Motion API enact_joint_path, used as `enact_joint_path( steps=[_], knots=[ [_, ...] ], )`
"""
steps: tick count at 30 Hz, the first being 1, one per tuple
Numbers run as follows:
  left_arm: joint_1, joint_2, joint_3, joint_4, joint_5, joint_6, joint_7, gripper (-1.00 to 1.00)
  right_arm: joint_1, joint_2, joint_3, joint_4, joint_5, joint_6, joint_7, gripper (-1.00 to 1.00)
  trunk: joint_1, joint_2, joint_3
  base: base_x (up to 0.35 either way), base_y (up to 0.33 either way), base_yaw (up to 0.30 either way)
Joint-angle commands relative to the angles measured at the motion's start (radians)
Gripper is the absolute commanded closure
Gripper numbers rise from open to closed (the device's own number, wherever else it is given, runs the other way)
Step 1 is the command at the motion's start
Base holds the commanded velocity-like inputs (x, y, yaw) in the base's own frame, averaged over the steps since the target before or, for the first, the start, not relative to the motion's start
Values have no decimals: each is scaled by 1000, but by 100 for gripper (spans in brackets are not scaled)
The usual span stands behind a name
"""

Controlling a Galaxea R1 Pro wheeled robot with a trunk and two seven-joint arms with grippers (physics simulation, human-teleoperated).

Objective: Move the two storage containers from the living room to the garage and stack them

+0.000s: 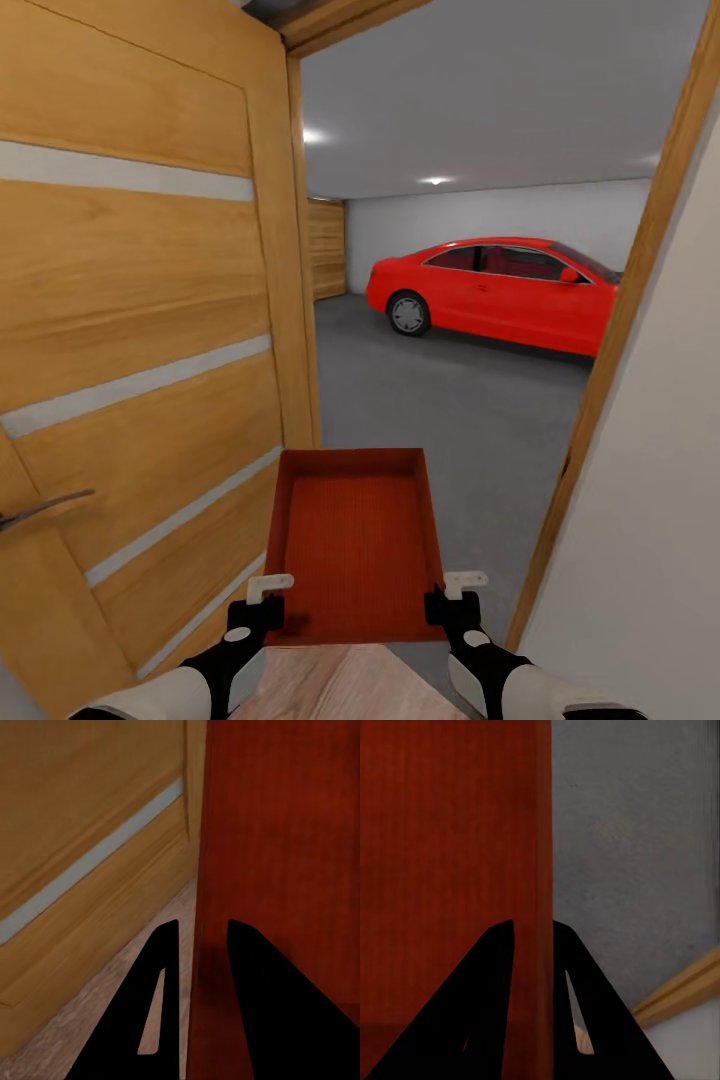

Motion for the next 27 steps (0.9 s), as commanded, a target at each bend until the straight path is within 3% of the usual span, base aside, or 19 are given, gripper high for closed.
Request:
enact_joint_path(
  steps=[1, 27],
  knots=[
    [-1, 0, -6, -2, 3, -21, 18, 100, -1, 25, 4, 6, -26, -6, -6, 100, 1, -2, -2, 249, 238, -282],
    [-2, 0, -6, -1, 3, -23, 18, 100, -1, 25, 4, 6, -25, -6, -6, 100, 1, -2, -2, 201, 107, -263]
  ],
)
